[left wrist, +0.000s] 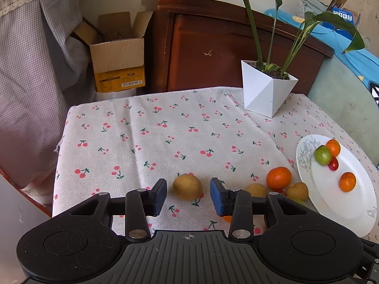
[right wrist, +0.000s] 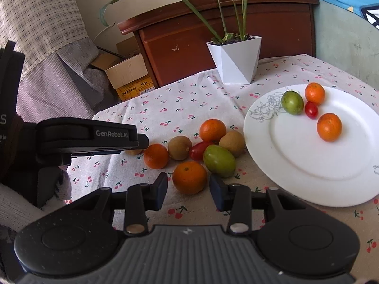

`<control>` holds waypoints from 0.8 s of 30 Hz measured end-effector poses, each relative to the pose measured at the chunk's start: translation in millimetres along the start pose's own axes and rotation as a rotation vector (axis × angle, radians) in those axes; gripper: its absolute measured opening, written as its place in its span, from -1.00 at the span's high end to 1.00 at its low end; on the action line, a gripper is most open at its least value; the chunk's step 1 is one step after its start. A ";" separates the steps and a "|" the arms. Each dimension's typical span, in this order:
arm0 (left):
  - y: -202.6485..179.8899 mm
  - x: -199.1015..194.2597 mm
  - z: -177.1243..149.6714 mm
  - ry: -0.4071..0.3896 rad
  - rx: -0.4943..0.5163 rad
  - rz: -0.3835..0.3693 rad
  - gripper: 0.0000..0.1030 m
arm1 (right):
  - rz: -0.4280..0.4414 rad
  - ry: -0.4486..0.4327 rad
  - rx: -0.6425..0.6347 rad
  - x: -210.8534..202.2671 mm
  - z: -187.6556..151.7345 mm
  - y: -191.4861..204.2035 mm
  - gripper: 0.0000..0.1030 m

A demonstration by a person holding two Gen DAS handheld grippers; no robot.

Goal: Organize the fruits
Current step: 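Move both open tools back to the fruit cluster, then grasp an orange with the right tool while the left tool grasps a brown kiwi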

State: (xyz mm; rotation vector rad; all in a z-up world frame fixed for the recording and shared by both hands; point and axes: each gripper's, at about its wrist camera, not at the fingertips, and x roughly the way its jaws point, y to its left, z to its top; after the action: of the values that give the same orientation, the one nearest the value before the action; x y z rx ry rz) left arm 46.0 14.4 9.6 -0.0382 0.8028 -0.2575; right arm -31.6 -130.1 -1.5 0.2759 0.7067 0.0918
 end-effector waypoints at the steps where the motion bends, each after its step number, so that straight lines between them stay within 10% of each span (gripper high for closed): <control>1: -0.6 0.5 -0.7 0.002 0.002 -0.002 0.35 | -0.004 -0.001 -0.005 0.3 -0.2 0.5 0.27; 24: -16.0 -34.8 -4.4 -0.057 0.024 -0.032 0.52 | 0.033 -0.049 0.016 -28.2 6.6 -5.2 0.40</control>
State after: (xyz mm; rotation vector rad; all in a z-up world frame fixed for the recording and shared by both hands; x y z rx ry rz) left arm 16.4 7.7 33.2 -0.0353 0.7425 -0.2953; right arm -48.7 -141.5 19.5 0.3041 0.6540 0.1109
